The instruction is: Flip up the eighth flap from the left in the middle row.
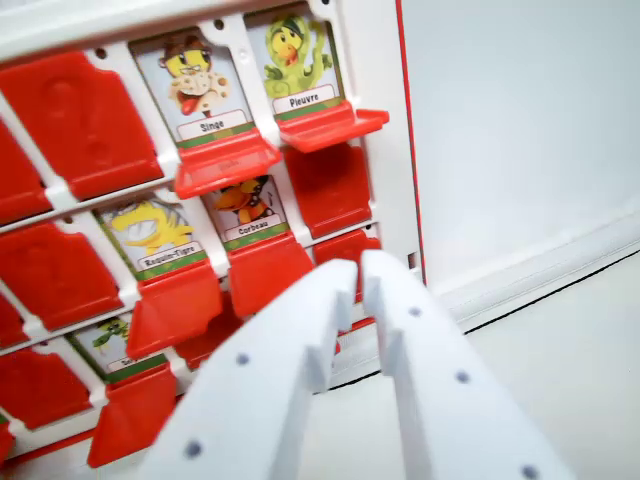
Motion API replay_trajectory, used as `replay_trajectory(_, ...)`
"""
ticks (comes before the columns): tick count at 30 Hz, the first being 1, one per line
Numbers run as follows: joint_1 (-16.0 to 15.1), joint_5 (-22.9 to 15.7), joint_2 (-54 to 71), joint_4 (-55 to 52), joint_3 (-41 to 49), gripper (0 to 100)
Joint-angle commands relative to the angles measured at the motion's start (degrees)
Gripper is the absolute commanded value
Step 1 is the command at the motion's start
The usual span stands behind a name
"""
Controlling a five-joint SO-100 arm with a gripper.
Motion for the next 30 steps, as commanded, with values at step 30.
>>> replay_trajectory(30,-21.3,-0.8,40.7,32.4,-1.1,0)
